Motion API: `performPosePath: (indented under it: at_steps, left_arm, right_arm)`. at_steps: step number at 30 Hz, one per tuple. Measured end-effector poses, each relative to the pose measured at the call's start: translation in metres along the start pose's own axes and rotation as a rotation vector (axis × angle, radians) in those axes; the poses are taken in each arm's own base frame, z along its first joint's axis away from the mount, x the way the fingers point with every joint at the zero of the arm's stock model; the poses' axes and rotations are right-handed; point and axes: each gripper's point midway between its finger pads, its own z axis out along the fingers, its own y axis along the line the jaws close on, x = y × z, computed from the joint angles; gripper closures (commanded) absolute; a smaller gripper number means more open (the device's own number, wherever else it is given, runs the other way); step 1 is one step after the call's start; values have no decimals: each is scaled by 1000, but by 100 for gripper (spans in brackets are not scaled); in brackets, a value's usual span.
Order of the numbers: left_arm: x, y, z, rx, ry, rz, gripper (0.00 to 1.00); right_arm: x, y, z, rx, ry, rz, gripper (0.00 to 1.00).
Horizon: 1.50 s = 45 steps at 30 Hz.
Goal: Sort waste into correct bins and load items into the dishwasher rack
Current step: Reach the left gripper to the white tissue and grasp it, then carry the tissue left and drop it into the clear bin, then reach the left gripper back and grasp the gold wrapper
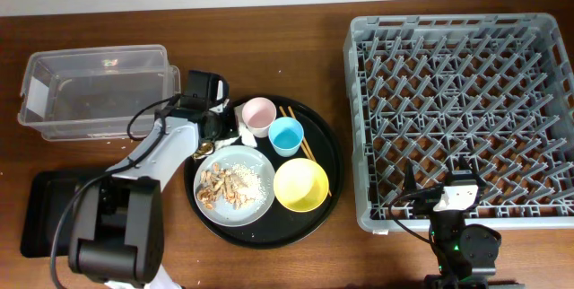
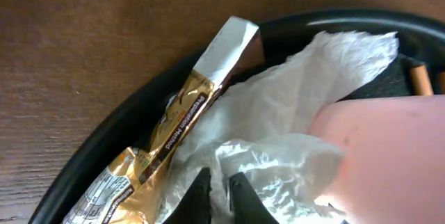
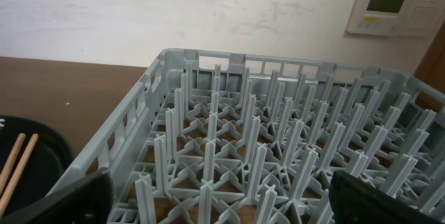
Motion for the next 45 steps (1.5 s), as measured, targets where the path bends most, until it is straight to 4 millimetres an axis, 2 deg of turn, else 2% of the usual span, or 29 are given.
performPosePath:
  at_steps: [3, 5, 10, 12, 13, 14, 16, 17, 18, 19, 20, 21, 22, 24, 26, 27, 28, 29, 30, 31, 32, 33, 34, 36, 37, 40, 42, 43, 45]
  left_arm:
    - [2, 0, -6, -2, 7, -1, 100]
    - [-3, -3, -29, 7, -20, 1, 100]
    - [-17, -14, -109, 56, -151, -61, 100]
    - [-29, -20, -143, 91, -252, -82, 100]
    - [-44, -19, -162, 90, -343, -99, 100]
    - [-56, -12, -171, 60, -410, -137, 100]
    - [-98, 39, -199, -70, -635, -331, 100]
    - [-120, 63, -215, -106, -757, -408, 96]
    - [-140, 93, -230, -155, -867, -488, 85]
    - [-154, 120, -230, -198, -934, -539, 51]
    - [-171, 143, -215, -238, -977, -545, 26]
    - [-173, 158, -197, -281, -965, -534, 13]
    - [-173, 174, -171, -325, -929, -519, 1]
    - [-159, 184, -141, -373, -826, -496, 1]
    - [-155, 178, -136, -346, -788, -473, 1]
    - [-148, 161, -133, -257, -724, -439, 1]
    - [-148, 146, -138, -183, -709, -414, 1]
    - [-132, 117, -145, -43, -616, -372, 22]
    - [-123, 84, -168, 102, -580, -326, 41]
    - [-99, 67, -177, 167, -487, -318, 41]
    - [-66, 54, -175, 212, -347, -337, 41]
    - [-35, 48, -163, 219, -214, -365, 41]
    - [-14, 39, -152, 226, -127, -346, 41]
    - [10, 13, -131, 255, -42, -213, 41]
    - [17, 1, -123, 267, -16, -162, 41]
    - [15, -20, -100, 221, -23, -38, 44]
    - [18, -17, -75, 121, -8, 8, 47]
    - [18, -11, -63, 64, -5, 21, 47]
    - [15, 7, -51, -33, -16, 19, 47]
  right_arm:
    - [0, 0, 0, 0, 0, 0, 1]
    - [0, 0, 0, 0, 0, 0, 1]
    - [0, 0, 0, 0, 0, -1, 1]
    - [0, 0, 0, 0, 0, 0, 1]
    - [0, 0, 0, 0, 0, 0, 1]
    - [0, 0, 0, 0, 0, 0, 1]
    - [0, 0, 0, 0, 0, 0, 1]
    - [0, 0, 0, 0, -1, 1, 1]
    - [0, 0, 0, 0, 1, 0, 1]
    - [0, 0, 0, 0, 1, 0, 1]
    - [0, 0, 0, 0, 1, 0, 2]
    - [0, 0, 0, 0, 0, 0, 1]
    - [0, 0, 0, 0, 0, 0, 1]
    - [0, 0, 0, 0, 0, 0, 1]
    - [0, 0, 0, 0, 0, 0, 1]
    - [0, 0, 0, 0, 0, 0, 1]
    - [0, 0, 0, 0, 1, 0, 1]
    - [0, 0, 0, 0, 1, 0, 1]
    - [0, 0, 0, 0, 2, 0, 1]
    - [0, 0, 0, 0, 1, 0, 1]
    - [0, 0, 0, 0, 1, 1, 1]
    - [0, 0, 0, 0, 0, 0, 1]
    - [0, 0, 0, 0, 0, 0, 1]
    - [0, 0, 0, 0, 0, 0, 1]
    - [0, 0, 0, 0, 0, 1, 1]
    - [0, 0, 0, 0, 0, 0, 1]
    - [0, 0, 0, 0, 0, 0, 1]
    - [0, 0, 0, 0, 0, 0, 1]
    - [0, 0, 0, 0, 0, 0, 1]
